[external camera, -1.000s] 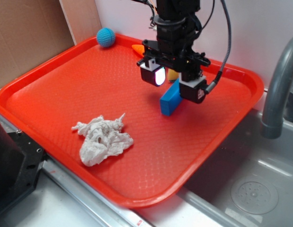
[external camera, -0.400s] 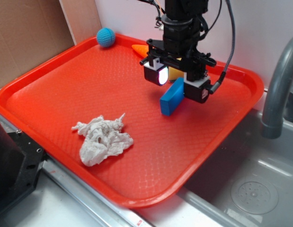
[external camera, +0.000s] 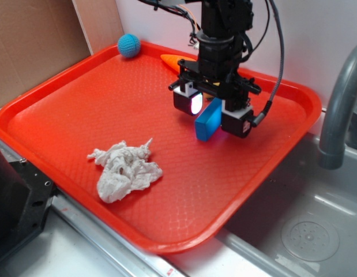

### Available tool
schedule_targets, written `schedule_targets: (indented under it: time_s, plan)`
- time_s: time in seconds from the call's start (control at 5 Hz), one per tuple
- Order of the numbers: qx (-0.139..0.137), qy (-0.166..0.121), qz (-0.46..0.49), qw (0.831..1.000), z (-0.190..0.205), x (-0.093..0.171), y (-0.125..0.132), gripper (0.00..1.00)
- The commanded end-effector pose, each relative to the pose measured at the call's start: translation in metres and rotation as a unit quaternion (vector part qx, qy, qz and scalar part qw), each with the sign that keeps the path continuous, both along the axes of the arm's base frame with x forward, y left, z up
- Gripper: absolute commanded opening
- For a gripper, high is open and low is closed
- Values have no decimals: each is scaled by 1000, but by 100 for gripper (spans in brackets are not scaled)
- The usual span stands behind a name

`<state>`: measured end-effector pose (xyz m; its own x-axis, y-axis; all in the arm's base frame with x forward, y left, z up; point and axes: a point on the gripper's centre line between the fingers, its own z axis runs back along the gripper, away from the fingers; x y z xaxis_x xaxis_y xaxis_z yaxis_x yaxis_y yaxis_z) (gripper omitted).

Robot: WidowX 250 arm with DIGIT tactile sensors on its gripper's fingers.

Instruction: Grab the blue block.

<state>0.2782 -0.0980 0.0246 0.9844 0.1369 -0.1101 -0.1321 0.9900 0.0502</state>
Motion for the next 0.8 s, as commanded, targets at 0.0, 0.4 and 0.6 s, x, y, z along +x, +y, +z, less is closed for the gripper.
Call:
schedule_targets:
  time_s: [0.0,0.4,0.6]
  plan:
    - [-5,-14,3,1000,8,5,14,0]
    - [-23,-14,-60,998,33,-6,17,0]
    - [-29,-50,-110,992,82,-35,31,0]
